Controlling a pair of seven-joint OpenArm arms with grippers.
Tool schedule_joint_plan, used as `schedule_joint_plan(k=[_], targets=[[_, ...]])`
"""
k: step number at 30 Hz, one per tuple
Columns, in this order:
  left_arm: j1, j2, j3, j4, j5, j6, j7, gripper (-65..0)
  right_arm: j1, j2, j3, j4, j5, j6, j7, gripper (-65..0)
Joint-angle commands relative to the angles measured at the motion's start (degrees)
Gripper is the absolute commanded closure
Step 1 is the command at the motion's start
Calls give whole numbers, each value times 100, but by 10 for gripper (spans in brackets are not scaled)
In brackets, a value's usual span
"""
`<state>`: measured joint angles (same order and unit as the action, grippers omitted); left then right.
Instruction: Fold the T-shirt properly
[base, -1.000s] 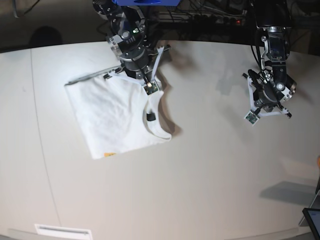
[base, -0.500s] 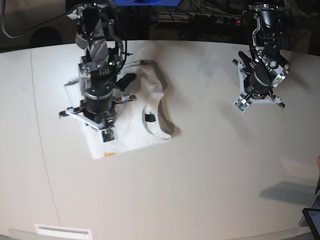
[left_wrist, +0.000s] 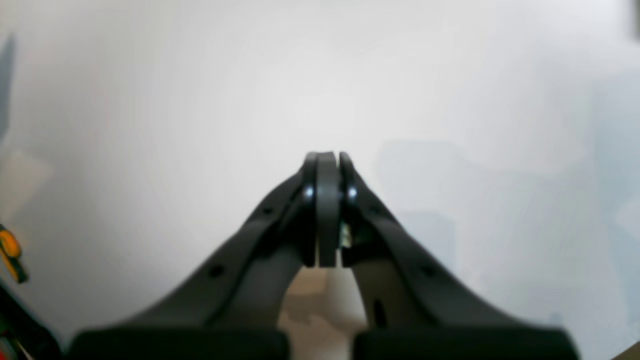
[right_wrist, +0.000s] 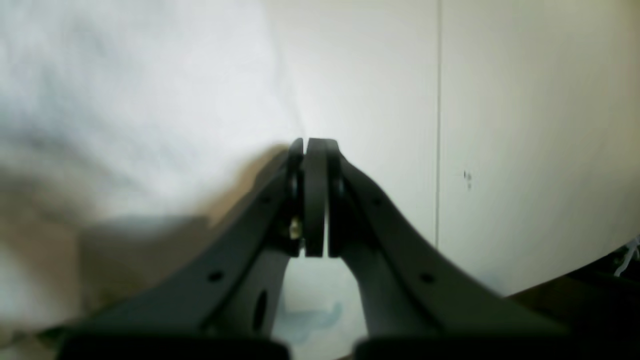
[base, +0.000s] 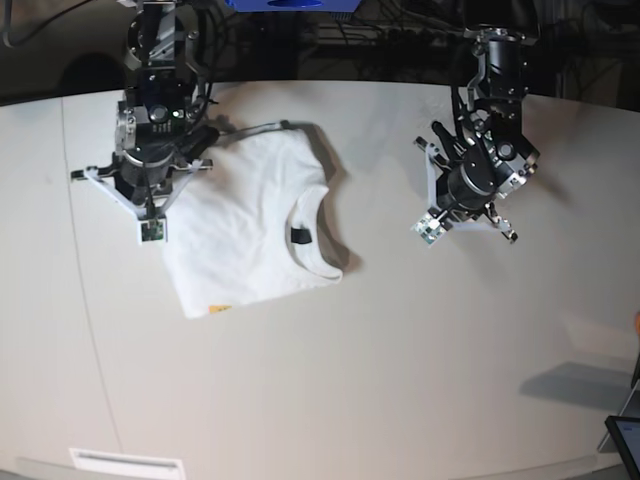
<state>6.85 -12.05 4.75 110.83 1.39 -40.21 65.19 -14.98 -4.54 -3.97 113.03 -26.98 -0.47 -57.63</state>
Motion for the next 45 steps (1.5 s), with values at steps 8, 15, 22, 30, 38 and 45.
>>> schedule_joint_plan(k=[8, 15, 22, 30, 38, 45], targets=[[-83, -162, -84, -28, 59, 21, -18, 0, -352, -34, 32, -46, 294, -10, 510, -3], [-57, -408, -225, -19, 50, 21, -18, 0, -493, -17, 32, -723, 751, -37, 958, -3], [-30, -469, -638, -19, 59, 21, -27, 0, -519, 159, 32, -697, 742, -45, 1240, -3], [-48, -513, -568, -19, -3, 21, -44, 0, -361, 141, -346, 209, -198, -10, 624, -3], [-65, -504, -576, -28, -11, 21, -44, 0, -458, 18, -1313, 24, -269, -37, 607, -3], [-30, -522, -620, -28, -3, 21, -53, 0, -484, -43, -821, -855, -269, -37, 1081, -3]])
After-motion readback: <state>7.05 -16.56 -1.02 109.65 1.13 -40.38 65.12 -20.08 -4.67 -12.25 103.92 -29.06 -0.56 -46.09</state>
